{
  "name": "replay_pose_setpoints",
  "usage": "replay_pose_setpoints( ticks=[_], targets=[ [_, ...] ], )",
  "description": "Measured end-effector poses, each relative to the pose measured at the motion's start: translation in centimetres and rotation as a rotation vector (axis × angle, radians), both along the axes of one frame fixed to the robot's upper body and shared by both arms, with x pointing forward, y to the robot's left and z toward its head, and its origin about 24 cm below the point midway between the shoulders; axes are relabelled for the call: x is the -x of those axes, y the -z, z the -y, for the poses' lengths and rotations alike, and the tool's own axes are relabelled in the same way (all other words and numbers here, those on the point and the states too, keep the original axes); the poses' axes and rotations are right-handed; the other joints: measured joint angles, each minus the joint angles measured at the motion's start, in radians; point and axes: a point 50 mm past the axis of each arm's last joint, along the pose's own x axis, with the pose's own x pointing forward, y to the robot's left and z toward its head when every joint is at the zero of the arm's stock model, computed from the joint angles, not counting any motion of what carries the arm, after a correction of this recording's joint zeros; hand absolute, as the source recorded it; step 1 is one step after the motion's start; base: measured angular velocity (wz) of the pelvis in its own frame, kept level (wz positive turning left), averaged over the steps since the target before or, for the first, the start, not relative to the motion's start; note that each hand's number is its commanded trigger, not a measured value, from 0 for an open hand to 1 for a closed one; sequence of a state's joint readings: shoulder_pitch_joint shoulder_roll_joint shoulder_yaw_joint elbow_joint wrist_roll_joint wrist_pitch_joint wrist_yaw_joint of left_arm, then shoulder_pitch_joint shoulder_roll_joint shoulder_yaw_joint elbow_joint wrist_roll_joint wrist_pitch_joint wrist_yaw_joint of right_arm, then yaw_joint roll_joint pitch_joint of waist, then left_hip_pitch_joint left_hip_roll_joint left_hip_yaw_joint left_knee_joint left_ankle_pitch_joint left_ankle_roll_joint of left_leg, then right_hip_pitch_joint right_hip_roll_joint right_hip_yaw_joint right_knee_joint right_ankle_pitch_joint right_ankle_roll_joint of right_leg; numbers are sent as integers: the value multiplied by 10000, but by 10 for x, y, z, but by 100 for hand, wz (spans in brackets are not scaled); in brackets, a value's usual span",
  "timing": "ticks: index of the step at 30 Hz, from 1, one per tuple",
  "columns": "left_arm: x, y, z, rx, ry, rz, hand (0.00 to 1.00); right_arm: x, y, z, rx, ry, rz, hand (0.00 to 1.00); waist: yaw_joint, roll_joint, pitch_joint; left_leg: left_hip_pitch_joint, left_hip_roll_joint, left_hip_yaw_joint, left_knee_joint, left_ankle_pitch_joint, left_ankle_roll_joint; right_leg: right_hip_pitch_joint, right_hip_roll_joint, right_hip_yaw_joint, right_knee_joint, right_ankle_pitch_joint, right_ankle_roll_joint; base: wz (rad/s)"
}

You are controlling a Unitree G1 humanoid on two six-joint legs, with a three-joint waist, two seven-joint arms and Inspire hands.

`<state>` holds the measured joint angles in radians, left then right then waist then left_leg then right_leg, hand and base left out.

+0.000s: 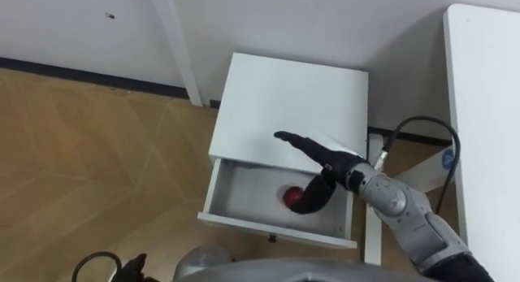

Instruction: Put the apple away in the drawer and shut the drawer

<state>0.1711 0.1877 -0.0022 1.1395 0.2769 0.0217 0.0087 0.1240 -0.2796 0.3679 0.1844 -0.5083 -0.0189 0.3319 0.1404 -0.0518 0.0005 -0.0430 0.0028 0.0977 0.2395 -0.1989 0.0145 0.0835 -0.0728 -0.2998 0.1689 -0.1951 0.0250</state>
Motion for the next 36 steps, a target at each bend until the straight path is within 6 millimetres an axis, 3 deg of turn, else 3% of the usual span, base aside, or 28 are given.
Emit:
replay_pose_setpoints(
  ticks=[4, 8, 10, 11, 12, 13, 14, 15, 16, 17, 18, 19, 20, 21, 22, 23, 25, 26, 27, 28, 29, 30, 31, 33, 36],
  targets=[
    [-1, -1, 0, -8, -107, 160, 0, -3, -2, 7, -376, 796, 243, 0, -66, -64, -2, 37, -12, -64, 5, 2, 3, 61, -15, -9, -8, 0, 0, 6],
    [5, 0, -1, -208, -577, 179, 0, 5, 20, 41, -611, 3340, -135, 0, -395, -25, 22, 160, -68, 79, 82, -49, 87, 220, -193, -70, 161, -39, 65, 12],
    [6, 1, 3, -155, -706, 148, 0, 10, 28, 65, -442, 4980, -184, 0, -717, 150, 34, 4, -39, 421, 372, -147, 247, -325, -402, -30, 1296, -166, 265, 6],
    [8, 2, 5, -96, -696, 70, 0, 15, 32, 82, -531, 6209, -214, 0, -941, 339, 45, 15, -24, 550, 311, -162, 318, -1160, -666, 6, 2938, -189, 303, 0],
    [8, 1, 1, -206, -727, 51, 0, 23, 37, 95, -534, 7298, -266, 0, -1138, 305, 55, 28, -164, 686, 339, -156, 470, -2357, -1106, 212, 5207, 74, 281, -5],
    [9, 0, -2, -279, -823, 69, 0, 28, 40, 101, -542, 7780, -340, 0, -1216, 284, 53, 38, -167, 720, 407, -191, 557, -2999, -1322, 439, 6310, 487, 277, -25],
    [9, -1, -5, -412, -980, 111, 0, 33, 44, 115, -504, 8654, -464, 0, -1302, 405, 76, -70, -80, 904, 821, -358, 772, -4247, -1418, 1069, 7989, 2069, 369, -54],
    [9, -1, -9, -510, -1031, 109, 0, 37, 46, 126, -560, 9451, -454, 0, -1363, 741, 118, -274, 215, 930, 1231, -616, 887, -5499, -1225, 1566, 9854, 3572, 359, -72],
    [8, -2, -12, -591, -1006, 85, 0, 37, 46, 129, -636, 9736, -405, 0, -1361, 750, 161, -347, 291, 915, 1409, -710, 918, -6238, -1057, 1785, 11434, 3306, 296, -79],
    [7, -3, -17, -703, -1157, 65, 0, 42, 50, 132, -809, 10119, -566, 0, -1426, 894, 233, -416, 604, 827, 1618, -781, 917, -7509, -678, 1856, 14585, 2523, 26, -47],
    [6, -4, -21, -788, -1229, -20, 0, 53, 57, 131, -1021, 10474, -958, 0, -1600, 1211, 257, -484, 1067, 695, 1715, -835, 1003, -8510, -360, 1495, 16638, 1958, -132, -23],
    [4, -4, -22, -812, -1263, -16, 0, 59, 62, 131, -1050, 10642, -1199, 0, -1691, 1350, 263, -495, 1276, 598, 1716, -816, 991, -8913, -269, 1381, 17235, 1817, -165, 11],
    [0, -6, -25, -875, -1327, 33, 0, 71, 70, 129, -939, 10872, -1739, 0, -1751, 1623, 250, -555, 1389, 644, 1956, -866, 923, -9370, -170, 1514, 17904, 1639, 44, 16],
    [-2, -8, -30, -999, -1279, 186, 0, 75, 74, 129, -915, 11033, -1971, 0, -1833, 1253, 351, -780, 1183, 1141, 2817, -1188, 902, -9474, -337, 2014, 18127, 1277, 422, 18],
    [-1, -9, -32, -1054, -1308, 167, 0, 77, 75, 131, -905, 11229, -2042, 0, -1873, 1031, 332, -926, 1145, 1259, 3230, -1591, 975, -9366, -511, 2197, 18099, 1096, 440, 27],
    [1, -8, -30, -1039, -1433, 94, 0, 85, 78, 137, -768, 11729, -2260, 0, -1904, 830, 308, -1247, 1006, 1270, 4099, -2108, 1259, -8718, -802, 2394, 17181, 883, 248, 32],
    [13, -5, -18, -784, -1555, -138, 0, 97, 80, 146, -456, 12358, -2518, 0, -1916, 1028, 212, -1402, 955, 1119, 4235, -2276, 1192, -7003, -814, 2263, 14201, 882, 258, 25],
    [24, -4, -17, -795, -1515, -413, 0, 103, 83, 146, -429, 12572, -2747, 0, -1953, 956, 184, -1280, 743, 989, 3857, -2101, 1086, -5630, -921, 2092, 11558, 851, 391, 14],
    [32, -5, -21, -954, -1565, -584, 0, 108, 88, 141, -477, 12653, -3063, 0, -1867, 694, 125, -1034, 377, 979, 3275, -1731, 1016, -4281, -1061, 2002, 8946, 717, 529, 17],
    [34, -6, -23, -1050, -1601, -609, 0, 110, 89, 138, -505, 12675, -3180, 0, -1854, 633, 89, -951, 274, 973, 3022, -1578, 1053, -3681, -1066, 1901, 7663, 584, 590, 18],
    [34, -6, -24, -1160, -1727, -568, 0, 116, 93, 135, -483, 12761, -3470, 0, -1723, 418, 26, -801, 152, 954, 2581, -1322, 1011, -2616, -927, 1754, 5526, 117, 565, 12],
    [33, -6, -21, -1122, -1795, -472, 0, 123, 96, 135, -348, 12891, -3764, 0, -1481, 364, 17, -632, 158, 958, 2155, -1106, 904, -1738, -700, 1752, 3802, -68, 627, 0],
    [32, -5, -20, -1087, -1792, -412, 0, 125, 97, 134, -310, 12916, -3860, 0, -1360, 426, -25, -560, 171, 964, 1972, -1018, 845, -1424, -580, 1799, 3093, -62, 618, -9],
    [26, -6, -21, -1235, -1852, -158, 0, 127, 103, 128, -208, 12870, -4394, 0, -1257, 167, -37, -440, 146, 959, 1600, -849, 674, -476, -418, 1645, 1191, -57, 611, -3],
    [19, -6, -21, -1288, -1825, 62, 0, 130, 106, 123, -320, 12846, -4870, 0, -1157, 16, -3, -332, 205, 865, 1490, -809, 457, 65, -263, 1389, 323, -51, 604, 2]
  ],
)
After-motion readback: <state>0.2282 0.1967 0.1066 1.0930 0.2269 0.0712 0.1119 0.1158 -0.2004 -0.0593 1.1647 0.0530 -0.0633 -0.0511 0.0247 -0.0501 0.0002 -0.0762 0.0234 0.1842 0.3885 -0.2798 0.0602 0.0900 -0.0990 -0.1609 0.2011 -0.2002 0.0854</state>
